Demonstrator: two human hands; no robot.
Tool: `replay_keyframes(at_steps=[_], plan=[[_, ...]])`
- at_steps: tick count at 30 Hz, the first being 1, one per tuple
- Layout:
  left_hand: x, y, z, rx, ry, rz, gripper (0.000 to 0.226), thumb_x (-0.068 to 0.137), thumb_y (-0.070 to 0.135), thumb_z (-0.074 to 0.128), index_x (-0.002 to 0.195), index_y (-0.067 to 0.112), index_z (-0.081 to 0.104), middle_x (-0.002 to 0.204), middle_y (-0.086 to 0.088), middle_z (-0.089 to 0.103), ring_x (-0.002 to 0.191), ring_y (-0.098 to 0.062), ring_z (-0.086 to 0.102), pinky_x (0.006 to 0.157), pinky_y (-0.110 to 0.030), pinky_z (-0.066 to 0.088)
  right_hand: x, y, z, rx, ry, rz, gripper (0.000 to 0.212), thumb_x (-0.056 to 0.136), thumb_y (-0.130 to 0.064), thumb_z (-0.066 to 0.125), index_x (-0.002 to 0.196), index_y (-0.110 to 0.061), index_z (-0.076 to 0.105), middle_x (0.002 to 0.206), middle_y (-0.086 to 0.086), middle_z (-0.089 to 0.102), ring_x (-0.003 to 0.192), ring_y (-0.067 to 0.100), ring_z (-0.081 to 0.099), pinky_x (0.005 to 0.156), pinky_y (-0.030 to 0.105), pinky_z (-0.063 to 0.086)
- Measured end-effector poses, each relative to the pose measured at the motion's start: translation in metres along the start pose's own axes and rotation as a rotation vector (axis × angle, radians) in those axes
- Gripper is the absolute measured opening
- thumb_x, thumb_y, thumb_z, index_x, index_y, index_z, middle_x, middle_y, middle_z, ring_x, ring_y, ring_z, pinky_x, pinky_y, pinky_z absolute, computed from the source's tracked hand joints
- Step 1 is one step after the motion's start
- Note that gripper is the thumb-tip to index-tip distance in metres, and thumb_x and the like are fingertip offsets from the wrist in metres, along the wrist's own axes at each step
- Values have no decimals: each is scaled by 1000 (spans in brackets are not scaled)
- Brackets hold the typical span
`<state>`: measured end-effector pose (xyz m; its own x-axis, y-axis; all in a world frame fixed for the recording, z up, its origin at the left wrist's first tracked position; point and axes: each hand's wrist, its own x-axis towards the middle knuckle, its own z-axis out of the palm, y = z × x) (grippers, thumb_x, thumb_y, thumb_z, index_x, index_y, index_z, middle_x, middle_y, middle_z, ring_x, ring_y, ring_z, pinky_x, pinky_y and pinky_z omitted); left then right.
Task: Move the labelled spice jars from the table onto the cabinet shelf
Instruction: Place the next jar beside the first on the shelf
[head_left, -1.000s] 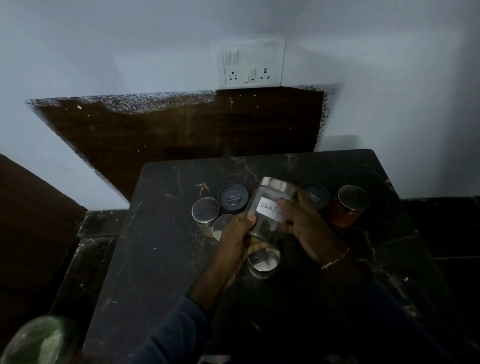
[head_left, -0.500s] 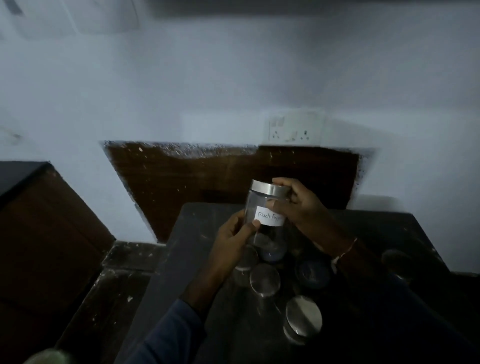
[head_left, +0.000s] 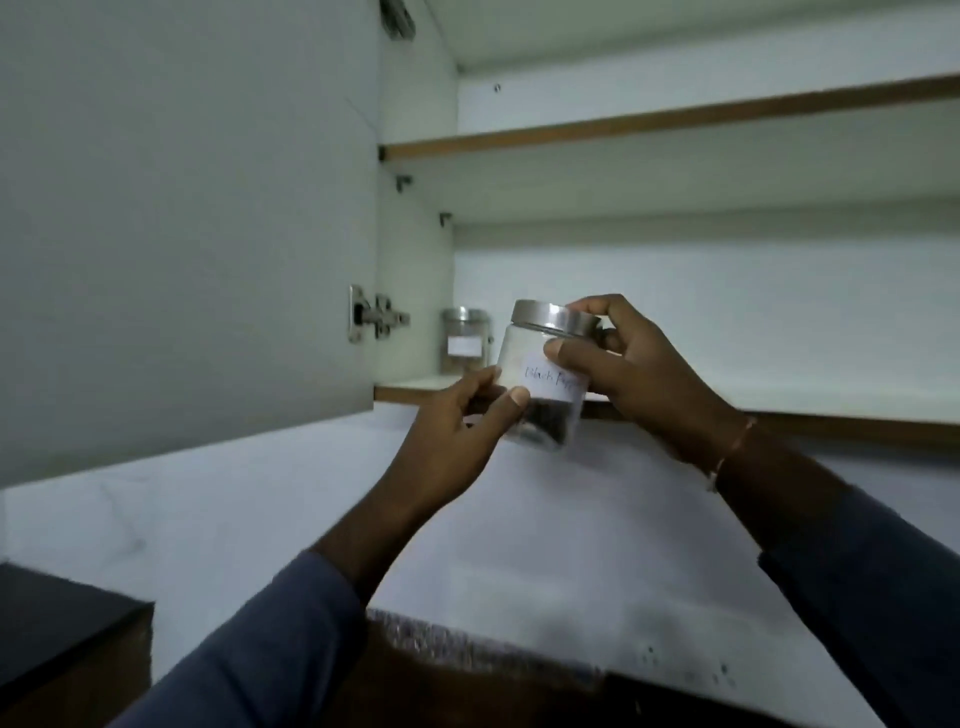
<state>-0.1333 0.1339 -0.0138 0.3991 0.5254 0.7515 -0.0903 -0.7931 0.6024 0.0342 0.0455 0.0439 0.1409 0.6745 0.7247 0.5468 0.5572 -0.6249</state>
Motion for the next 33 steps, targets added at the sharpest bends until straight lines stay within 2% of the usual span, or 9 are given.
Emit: replay_keyframes(at_steps=[4, 6, 9, 13, 15, 20, 24, 27, 33], plan=[[63, -13, -19, 259, 80, 60, 30, 92, 40, 57, 109, 19, 69, 93, 7, 73, 87, -2, 66, 70, -13, 47, 69, 6, 7, -144, 38, -43, 34, 72, -42, 75, 99, -26, 62, 96, -4, 66, 98, 21, 66, 87, 47, 57], [86, -29, -25, 451, 14, 61, 30, 93, 39, 55, 92, 14, 71, 82, 0, 71, 77, -11, 65, 65, -23, 46, 94, 18, 10, -213, 22, -11, 32, 75, -38, 77, 98, -22, 63, 93, -4, 66, 92, 21, 67, 80, 41, 58], [108, -58, -28, 663, -174, -34, 41, 96, 39, 48, 66, 14, 60, 76, -9, 68, 74, -23, 63, 68, -33, 47, 123, 44, 14, -307, -9, 62, 34, 74, -39, 78, 99, -22, 62, 97, 1, 68, 86, 19, 65, 72, 33, 54], [126, -72, -16, 903, -209, 26, 33, 94, 33, 44, 67, 17, 53, 85, -13, 69, 82, -28, 62, 70, -30, 44, 154, 70, 14, -364, -46, 160, 38, 76, -37, 76, 107, -22, 60, 108, 2, 65, 92, 20, 62, 65, 29, 50], [134, -79, -12, 921, -189, 64, 31, 92, 31, 43, 67, 16, 50, 85, -15, 68, 82, -31, 62, 69, -31, 44, 170, 79, 17, -457, -66, 184, 40, 80, -34, 74, 113, -20, 59, 113, 3, 63, 91, 18, 59, 64, 26, 46], [134, -94, -13, 880, -96, 137, 28, 88, 31, 43, 63, 19, 50, 73, -9, 62, 72, -26, 55, 63, -29, 35, 206, 88, 29, -807, -184, 238, 40, 87, -37, 65, 117, -11, 59, 108, 13, 66, 88, 31, 69, 78, 42, 60], [135, -94, -11, 866, -62, 181, 27, 84, 33, 41, 69, 19, 58, 80, -11, 65, 73, -25, 53, 63, -29, 36, 228, 89, 40, -1134, -256, 224, 42, 91, -40, 58, 116, -7, 62, 110, 12, 67, 85, 26, 63, 81, 37, 54], [135, -98, -11, 882, -29, 209, 38, 83, 37, 36, 76, 14, 65, 78, -10, 66, 70, -24, 52, 62, -28, 36, 240, 101, 49, -1207, -250, 215, 43, 91, -40, 58, 118, -6, 63, 103, 13, 65, 82, 22, 54, 75, 33, 47], [134, -98, -11, 885, 2, 212, 31, 77, 40, 31, 66, 19, 52, 65, -1, 46, 65, -23, 47, 60, -28, 33, 255, 118, 57, -1246, -230, 230, 45, 91, -42, 57, 117, -5, 61, 100, 10, 64, 87, 26, 59, 75, 30, 44]])
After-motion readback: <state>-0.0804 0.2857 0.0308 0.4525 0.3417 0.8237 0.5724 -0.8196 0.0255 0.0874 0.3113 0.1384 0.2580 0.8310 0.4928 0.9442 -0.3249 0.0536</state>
